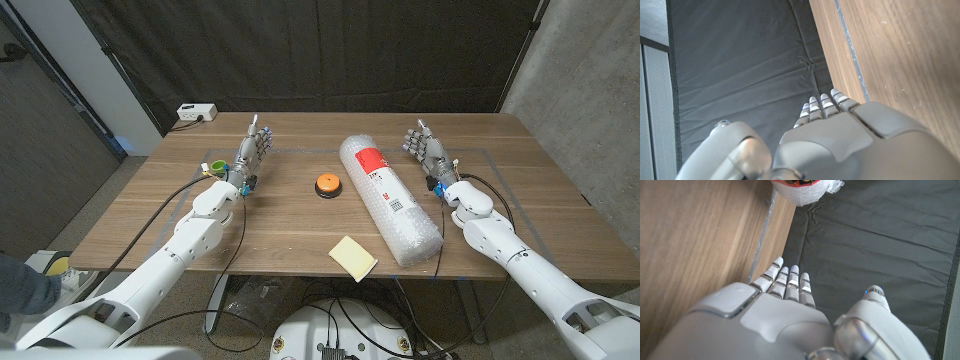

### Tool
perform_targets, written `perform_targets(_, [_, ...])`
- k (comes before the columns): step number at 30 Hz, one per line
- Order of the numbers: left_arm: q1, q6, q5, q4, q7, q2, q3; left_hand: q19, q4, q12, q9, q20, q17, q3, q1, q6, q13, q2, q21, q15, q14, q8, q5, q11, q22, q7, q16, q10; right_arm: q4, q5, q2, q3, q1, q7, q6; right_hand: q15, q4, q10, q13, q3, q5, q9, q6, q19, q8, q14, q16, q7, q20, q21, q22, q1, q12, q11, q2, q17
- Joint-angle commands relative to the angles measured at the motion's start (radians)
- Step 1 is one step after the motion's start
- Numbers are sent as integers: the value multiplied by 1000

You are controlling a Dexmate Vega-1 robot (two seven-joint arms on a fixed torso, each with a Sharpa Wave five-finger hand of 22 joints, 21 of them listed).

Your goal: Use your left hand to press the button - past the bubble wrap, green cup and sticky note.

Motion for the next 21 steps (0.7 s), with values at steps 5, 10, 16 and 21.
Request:
perform_targets(5, [35,-9,15,-71,-6,42,-6,-9,5,4,1,-29,2,-3,11,-6,5,2,5,5,7,6,8,-3,5,11,6,3,-47,-17,-16,7,-48,-29,23,3,3,3,4,3,4,2,4,6,6,7,3,-1,-18,-1,3,5,6,-3,-5,6])
perform_targets(10, [51,-18,17,-94,-16,63,-15,-8,4,7,1,-28,2,-4,13,-2,5,4,7,4,11,8,10,0,5,11,8,8,-48,-16,-21,15,-59,-26,41,2,2,4,4,2,4,2,5,6,6,7,2,-1,-18,-3,3,4,5,-4,-6,5])
perform_targets(16, [53,-67,36,-80,-36,69,-16,9,1,14,2,-28,2,-6,20,13,5,8,15,3,26,15,14,-2,5,10,13,24,-43,-17,-22,21,-60,-3,80,2,2,5,4,1,5,3,7,7,7,8,2,-3,-17,-6,3,4,5,-3,-6,5])
perform_targets(21, [40,-114,59,-52,-77,70,-4,11,0,14,2,-28,2,-7,22,14,5,9,16,3,26,15,15,-2,4,8,13,23,-64,-8,-30,30,-71,13,101,-1,2,6,4,0,5,3,7,8,7,9,1,-6,-18,-7,3,2,5,-5,-6,5])
